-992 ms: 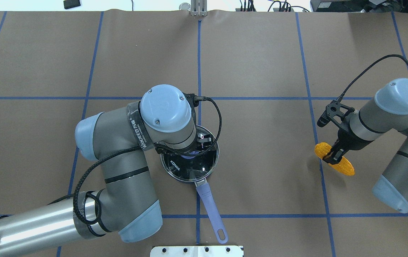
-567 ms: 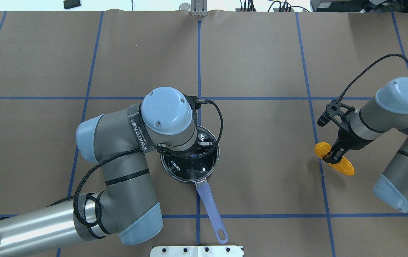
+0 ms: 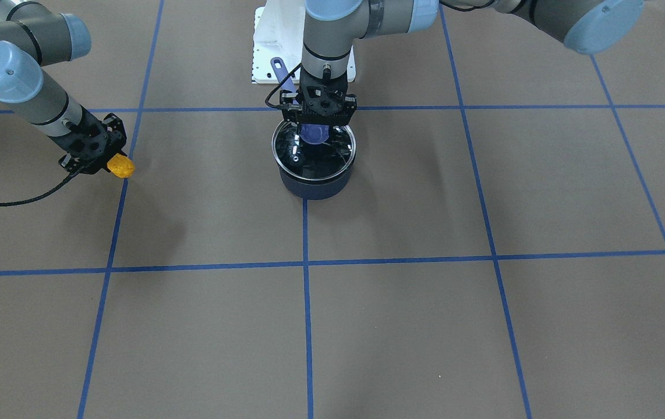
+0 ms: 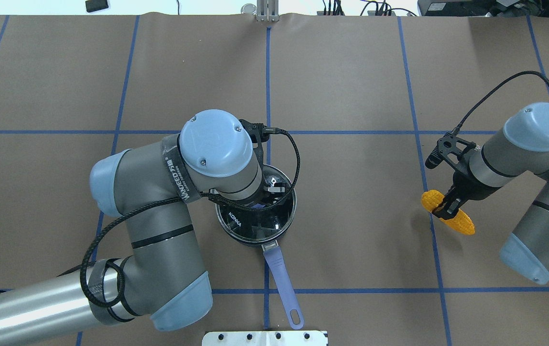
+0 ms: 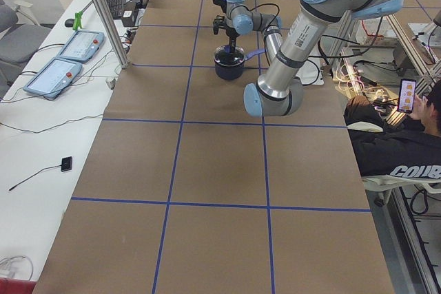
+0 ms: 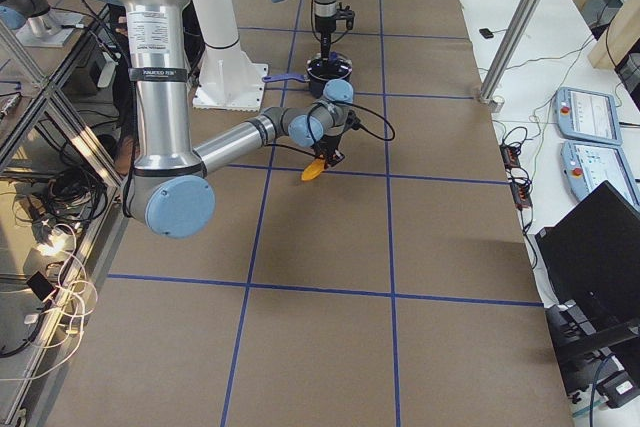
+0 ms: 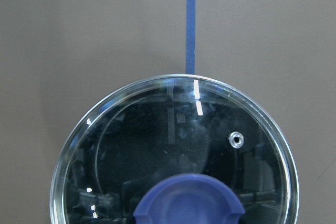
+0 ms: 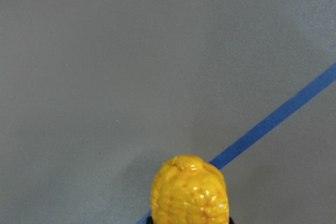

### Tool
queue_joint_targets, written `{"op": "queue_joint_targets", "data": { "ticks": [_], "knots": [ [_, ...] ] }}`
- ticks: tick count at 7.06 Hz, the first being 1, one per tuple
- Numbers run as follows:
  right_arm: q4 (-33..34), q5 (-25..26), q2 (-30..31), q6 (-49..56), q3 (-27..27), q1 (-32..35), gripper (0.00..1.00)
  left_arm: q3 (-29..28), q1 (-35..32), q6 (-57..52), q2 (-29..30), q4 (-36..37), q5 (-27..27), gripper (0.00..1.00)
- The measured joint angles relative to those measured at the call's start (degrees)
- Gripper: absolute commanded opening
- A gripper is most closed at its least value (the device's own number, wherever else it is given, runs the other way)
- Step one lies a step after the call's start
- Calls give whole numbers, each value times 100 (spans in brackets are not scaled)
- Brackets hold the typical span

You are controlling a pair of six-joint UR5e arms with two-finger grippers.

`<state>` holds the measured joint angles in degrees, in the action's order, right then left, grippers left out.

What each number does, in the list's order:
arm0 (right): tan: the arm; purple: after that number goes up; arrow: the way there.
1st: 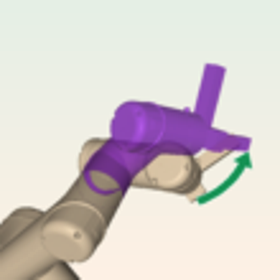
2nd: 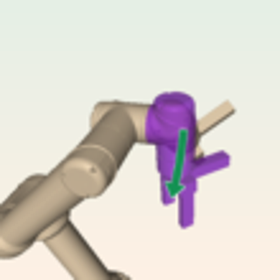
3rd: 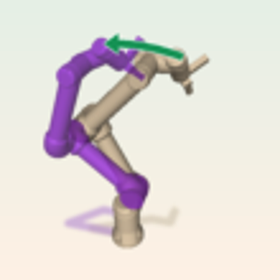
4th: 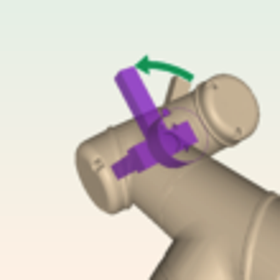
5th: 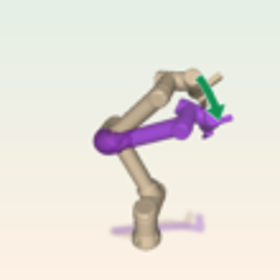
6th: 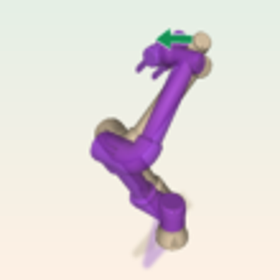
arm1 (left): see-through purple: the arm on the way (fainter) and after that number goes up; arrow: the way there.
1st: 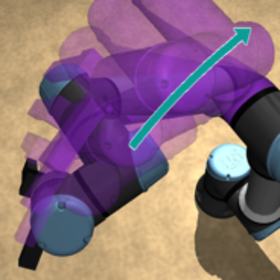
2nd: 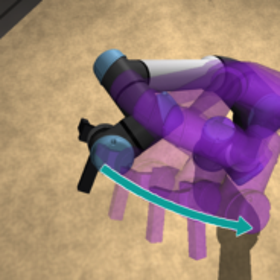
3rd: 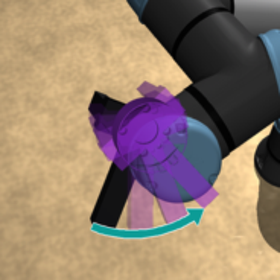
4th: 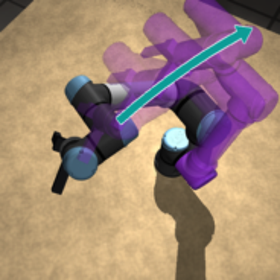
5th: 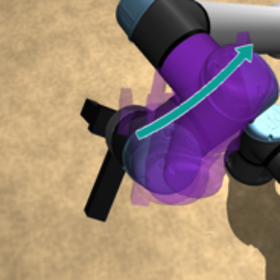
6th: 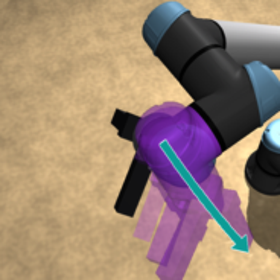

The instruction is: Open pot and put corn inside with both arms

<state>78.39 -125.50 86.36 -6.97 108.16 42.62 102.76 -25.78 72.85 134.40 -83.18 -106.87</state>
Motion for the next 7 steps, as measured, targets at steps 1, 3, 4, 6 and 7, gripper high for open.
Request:
{"op": "queue_joint_targets", "data": {
  "ticks": [1,3,4,6,7],
  "knots": [
    [185,-10,-179,-19,-3,24,36,278,-75,-102,-138,129,-5,51],
    [1083,-11,-1016,-128,3,85,35,980,-212,-481,-637,346,-18,51],
    [1435,-28,-1428,-331,6,88,35,1236,-306,-765,-924,360,-28,51],
    [1652,-154,-1991,-1015,-7,58,35,1574,-554,-1328,-1579,224,-38,51],
    [1674,-186,-2250,-1424,-33,21,35,1633,-730,-1606,-1959,-45,-113,51]
  ]
}}
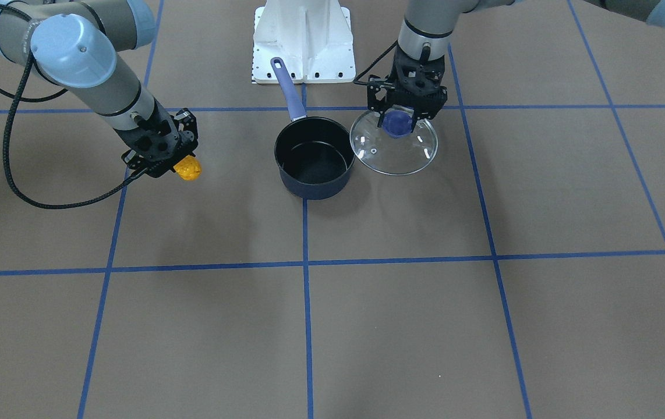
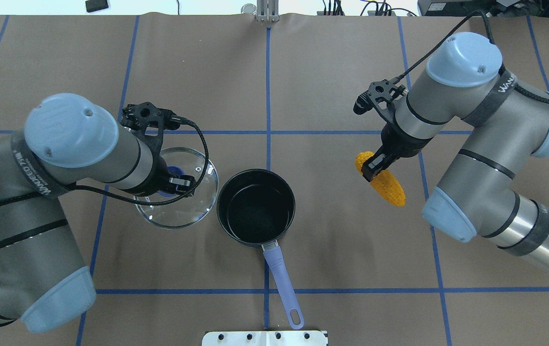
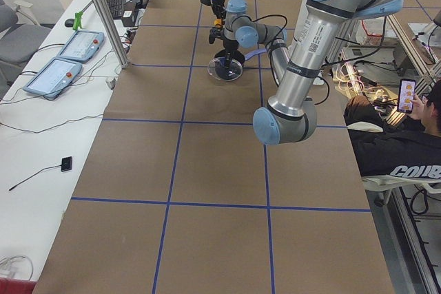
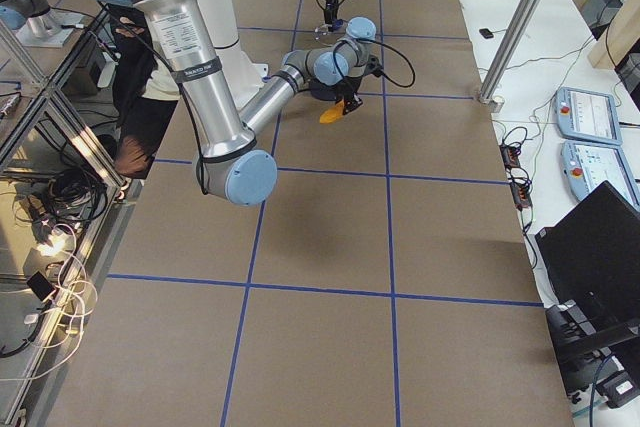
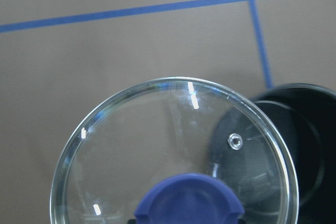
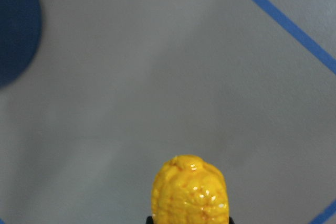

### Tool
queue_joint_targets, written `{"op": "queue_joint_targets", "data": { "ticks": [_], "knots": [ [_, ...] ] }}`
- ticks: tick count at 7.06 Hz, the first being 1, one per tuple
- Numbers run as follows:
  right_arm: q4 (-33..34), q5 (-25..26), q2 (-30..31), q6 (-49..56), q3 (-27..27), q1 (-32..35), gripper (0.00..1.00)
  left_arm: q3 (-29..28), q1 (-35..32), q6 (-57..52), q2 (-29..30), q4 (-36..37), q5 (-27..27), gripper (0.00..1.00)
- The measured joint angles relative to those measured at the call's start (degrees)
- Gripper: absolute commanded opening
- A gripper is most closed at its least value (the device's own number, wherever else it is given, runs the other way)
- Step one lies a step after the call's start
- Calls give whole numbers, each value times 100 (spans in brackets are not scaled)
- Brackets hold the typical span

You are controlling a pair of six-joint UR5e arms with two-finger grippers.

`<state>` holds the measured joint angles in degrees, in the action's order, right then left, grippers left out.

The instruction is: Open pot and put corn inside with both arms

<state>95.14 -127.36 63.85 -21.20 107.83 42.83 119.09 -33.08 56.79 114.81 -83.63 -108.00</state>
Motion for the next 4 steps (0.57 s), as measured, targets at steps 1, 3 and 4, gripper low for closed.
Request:
{"op": "queue_joint_targets", "data": {
  "ticks": [1,3,4],
  "knots": [
    [4,-9,-283,-411,-62,-71,35,17,-228,-301,-454,-403,-205,51],
    [5,24,-899,-1168,-281,-329,35,-4,-724,-989,-1361,-1163,-643,52],
    [3,83,-1210,-1482,-439,-482,35,-37,-921,-1324,-1725,-1438,-786,52]
  ]
}}
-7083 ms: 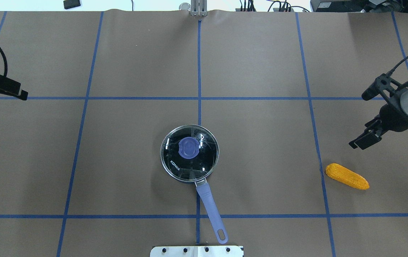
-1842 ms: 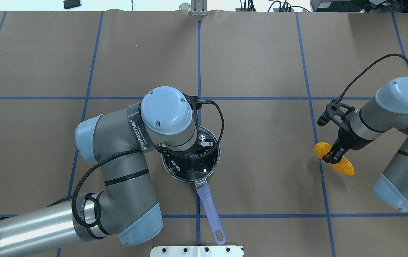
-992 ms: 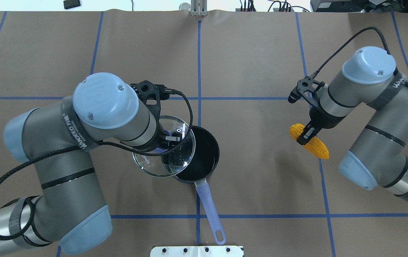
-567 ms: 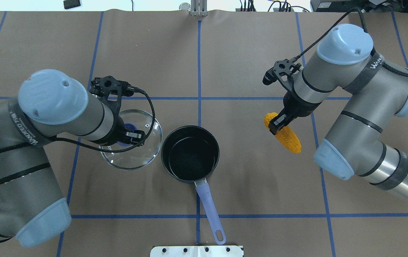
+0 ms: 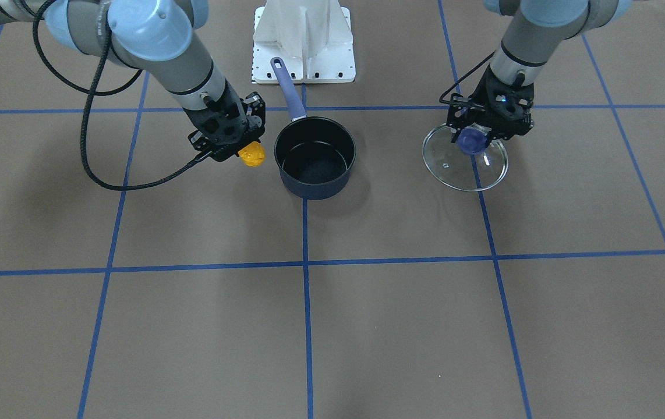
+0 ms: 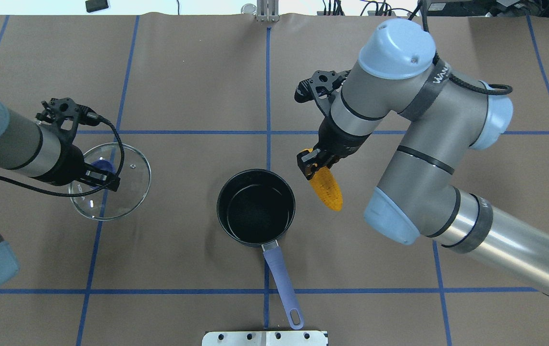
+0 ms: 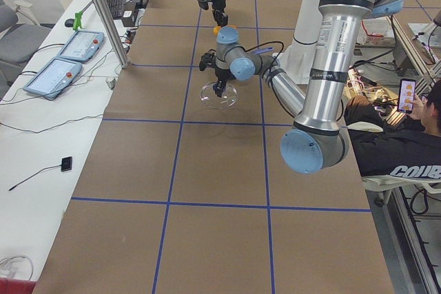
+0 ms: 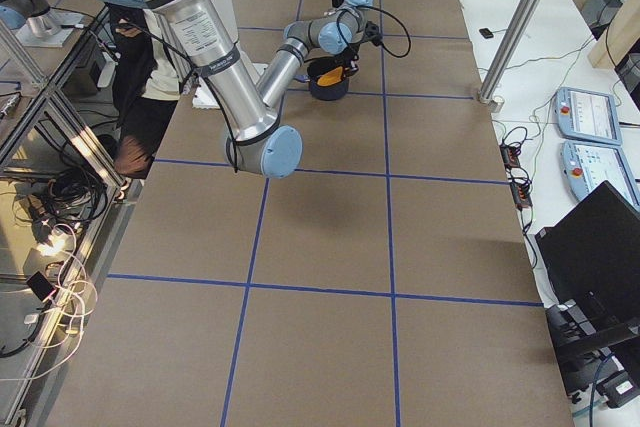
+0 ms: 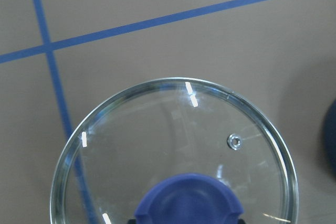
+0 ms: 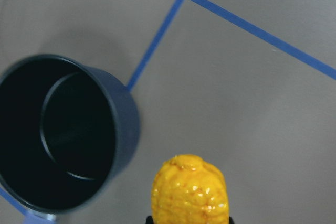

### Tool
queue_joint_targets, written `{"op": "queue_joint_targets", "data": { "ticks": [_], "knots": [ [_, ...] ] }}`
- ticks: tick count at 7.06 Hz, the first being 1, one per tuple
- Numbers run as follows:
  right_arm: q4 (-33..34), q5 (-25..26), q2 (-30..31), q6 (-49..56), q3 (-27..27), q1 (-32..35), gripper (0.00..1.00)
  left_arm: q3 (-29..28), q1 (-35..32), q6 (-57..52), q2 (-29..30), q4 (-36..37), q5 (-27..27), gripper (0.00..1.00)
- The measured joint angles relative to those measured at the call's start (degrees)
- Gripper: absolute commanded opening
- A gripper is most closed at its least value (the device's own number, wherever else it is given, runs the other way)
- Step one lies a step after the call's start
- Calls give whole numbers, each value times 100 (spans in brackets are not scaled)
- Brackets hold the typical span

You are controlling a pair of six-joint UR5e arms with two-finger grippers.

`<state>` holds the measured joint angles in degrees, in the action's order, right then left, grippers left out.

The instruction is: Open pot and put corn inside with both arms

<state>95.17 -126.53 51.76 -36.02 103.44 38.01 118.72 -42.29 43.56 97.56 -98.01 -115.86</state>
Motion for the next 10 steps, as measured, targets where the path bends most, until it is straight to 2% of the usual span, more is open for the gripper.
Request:
{"op": "queue_joint_targets", "data": {
  "ticks": [4,6,8,9,10],
  "knots": [
    [-49,549,-1183,-612,-1144,-513,35,-353,-491,-760,-932,-1113,-397,52],
    [-64,725,-1445,-676,-1559,-660,35,-622,-613,-874,-1136,-1608,-575,52],
    [-113,1023,-1480,-685,-1752,-881,35,-701,-702,-944,-1203,-1749,-707,52],
    [-256,1114,-1443,-706,-1822,-987,47,-714,-731,-962,-1215,-1766,-737,52],
    [-462,1163,-1402,-755,-1912,-1067,99,-720,-748,-977,-1237,-1773,-750,52]
  ]
}}
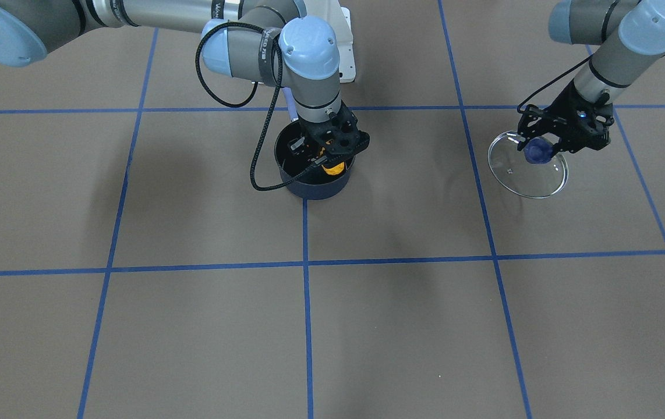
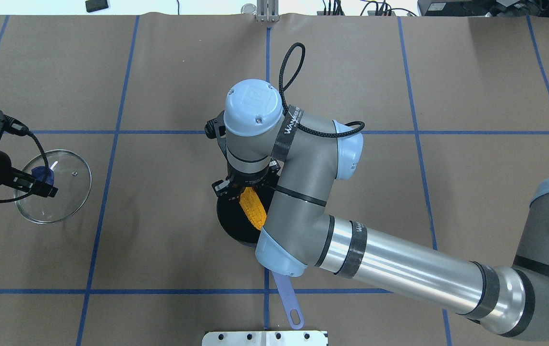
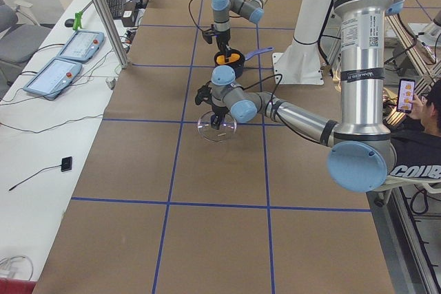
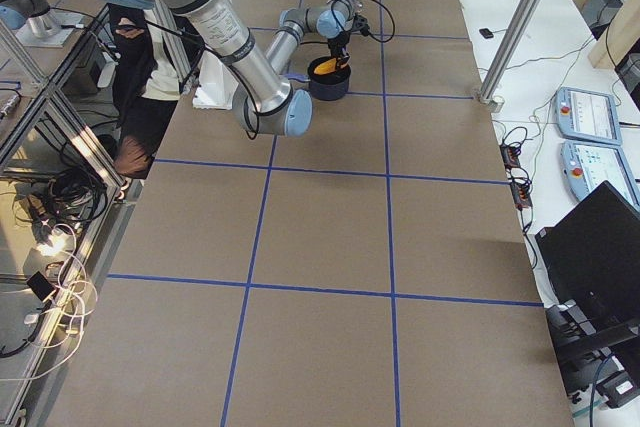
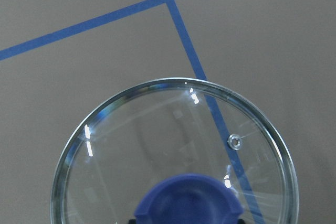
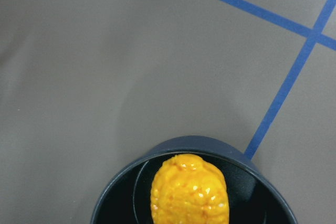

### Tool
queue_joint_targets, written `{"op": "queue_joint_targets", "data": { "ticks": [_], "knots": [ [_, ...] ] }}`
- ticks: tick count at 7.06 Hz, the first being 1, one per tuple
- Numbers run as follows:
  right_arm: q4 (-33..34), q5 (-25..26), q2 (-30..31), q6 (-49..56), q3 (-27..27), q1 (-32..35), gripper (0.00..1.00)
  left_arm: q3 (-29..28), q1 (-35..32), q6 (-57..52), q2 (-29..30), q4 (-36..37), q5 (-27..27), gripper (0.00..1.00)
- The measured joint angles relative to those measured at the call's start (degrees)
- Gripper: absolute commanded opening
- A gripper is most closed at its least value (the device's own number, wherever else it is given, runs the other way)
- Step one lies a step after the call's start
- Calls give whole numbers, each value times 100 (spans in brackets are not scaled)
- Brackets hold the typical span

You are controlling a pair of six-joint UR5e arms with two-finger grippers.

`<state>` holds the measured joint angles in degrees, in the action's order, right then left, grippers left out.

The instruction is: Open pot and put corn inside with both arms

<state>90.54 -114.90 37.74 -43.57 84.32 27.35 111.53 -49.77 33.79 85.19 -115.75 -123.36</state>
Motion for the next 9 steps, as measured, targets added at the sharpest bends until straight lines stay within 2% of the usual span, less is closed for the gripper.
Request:
{"op": "queue_joint_targets", "data": {
  "ticks": [3,6,8,9],
  "knots": [
    [-229,21,9,-80,-16,-29,100,-8,-91,-163,-135,-16,-42,52],
    [-239,-75,54,-32,138,334,100,-169,-162,-444,-159,-27,-45,53],
    [-239,-510,331,21,411,942,100,-540,-280,-676,-161,-321,-127,53],
    [-241,-966,609,124,594,1422,100,-812,-355,-708,-161,-622,-265,53]
  ]
}}
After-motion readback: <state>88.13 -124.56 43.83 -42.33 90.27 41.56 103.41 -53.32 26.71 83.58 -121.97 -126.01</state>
